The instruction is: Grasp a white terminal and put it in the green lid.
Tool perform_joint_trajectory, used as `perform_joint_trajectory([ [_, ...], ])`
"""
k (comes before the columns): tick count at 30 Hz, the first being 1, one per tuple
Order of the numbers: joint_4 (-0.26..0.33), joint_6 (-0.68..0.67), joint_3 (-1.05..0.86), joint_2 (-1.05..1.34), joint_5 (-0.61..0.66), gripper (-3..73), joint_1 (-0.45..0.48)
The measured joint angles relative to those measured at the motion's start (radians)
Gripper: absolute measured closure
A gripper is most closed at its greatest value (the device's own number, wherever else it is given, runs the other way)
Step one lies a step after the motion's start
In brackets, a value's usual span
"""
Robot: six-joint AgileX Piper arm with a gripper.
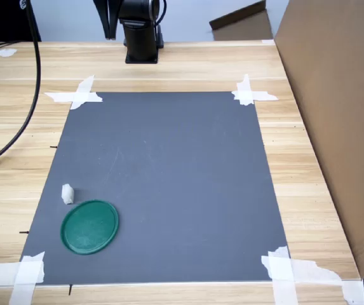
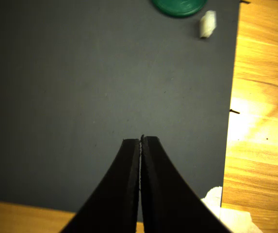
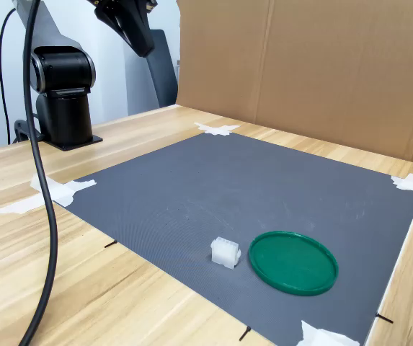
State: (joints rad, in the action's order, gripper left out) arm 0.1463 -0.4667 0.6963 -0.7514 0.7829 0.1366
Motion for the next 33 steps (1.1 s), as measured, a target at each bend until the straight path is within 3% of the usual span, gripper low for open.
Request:
perform_joint_trajectory([
  [8,0.063,-0.144,0.182,-0.179,0.216,72.3,-0.014],
  [13,0.039,-0.155,0.325,-0.331,0.325,72.3,-0.135],
  [24,0.036,-0.170,0.641,-0.623,0.340,72.3,-0.170],
  [29,-0.003,-0.084,0.773,-0.737,0.376,72.3,-0.170],
  [31,-0.092,0.010,0.849,-0.812,0.363,72.3,-0.170],
  [33,-0.128,0.031,0.869,-0.838,0.355,72.3,-0.170],
])
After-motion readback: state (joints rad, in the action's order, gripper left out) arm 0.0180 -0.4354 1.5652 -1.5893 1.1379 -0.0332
